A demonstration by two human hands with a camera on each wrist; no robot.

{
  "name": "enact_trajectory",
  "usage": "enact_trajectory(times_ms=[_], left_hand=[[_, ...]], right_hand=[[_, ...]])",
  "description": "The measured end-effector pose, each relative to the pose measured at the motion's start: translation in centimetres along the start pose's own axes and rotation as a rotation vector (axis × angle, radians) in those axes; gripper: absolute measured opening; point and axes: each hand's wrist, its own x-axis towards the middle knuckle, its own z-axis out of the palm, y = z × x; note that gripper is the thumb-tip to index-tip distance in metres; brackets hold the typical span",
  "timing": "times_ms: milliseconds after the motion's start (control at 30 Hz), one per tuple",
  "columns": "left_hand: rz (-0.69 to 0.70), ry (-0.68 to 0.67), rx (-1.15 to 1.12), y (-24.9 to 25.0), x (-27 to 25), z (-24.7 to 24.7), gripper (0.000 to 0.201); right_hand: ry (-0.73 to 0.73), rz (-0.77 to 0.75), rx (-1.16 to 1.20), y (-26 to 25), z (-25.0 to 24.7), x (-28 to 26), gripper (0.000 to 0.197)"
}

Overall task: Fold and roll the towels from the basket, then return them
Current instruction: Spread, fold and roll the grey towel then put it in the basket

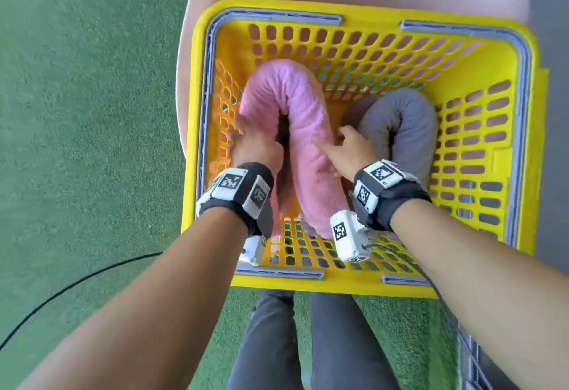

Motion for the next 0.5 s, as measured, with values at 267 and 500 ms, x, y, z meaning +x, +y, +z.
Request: enact_trajectory(times_ms=[267, 500], left_hand=[[0.351, -0.228, -0.106, 9.5, -2.0, 8.3, 0.034], [-0.060, -0.476, -0.148, 8.9, 0.9, 15.3, 0.034]], right_hand=[[-0.124, 0.263, -0.048, 8.3, -4.7, 4.0, 0.045], [-0.041, 0.239, -0.038, 8.3, -2.9, 8.5, 0.052]])
